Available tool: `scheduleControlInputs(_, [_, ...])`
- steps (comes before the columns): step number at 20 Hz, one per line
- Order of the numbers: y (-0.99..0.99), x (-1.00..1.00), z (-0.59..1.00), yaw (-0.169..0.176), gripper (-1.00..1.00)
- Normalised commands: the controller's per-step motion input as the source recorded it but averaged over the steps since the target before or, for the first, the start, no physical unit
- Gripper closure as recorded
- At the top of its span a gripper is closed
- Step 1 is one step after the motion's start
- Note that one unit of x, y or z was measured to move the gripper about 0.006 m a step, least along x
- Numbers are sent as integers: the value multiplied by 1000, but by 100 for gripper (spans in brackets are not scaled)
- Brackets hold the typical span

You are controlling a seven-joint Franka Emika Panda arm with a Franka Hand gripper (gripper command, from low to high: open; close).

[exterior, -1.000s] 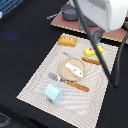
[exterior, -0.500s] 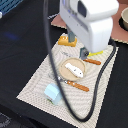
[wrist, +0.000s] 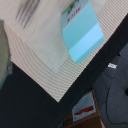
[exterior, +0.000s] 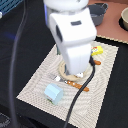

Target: Interact with the objects in diverse but meaningful ways.

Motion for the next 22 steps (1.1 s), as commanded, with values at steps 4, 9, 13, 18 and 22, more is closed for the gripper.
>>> scheduleControlInputs(4, [-429, 42, -53, 90, -100])
scheduleControlInputs(9, [-230, 226, 121, 106, -100])
scheduleControlInputs(13, [-253, 200, 44, 95, -100])
scheduleControlInputs(18, [-262, 181, -50, 58, -100])
scheduleControlInputs(22, [-338, 194, -64, 41, -100])
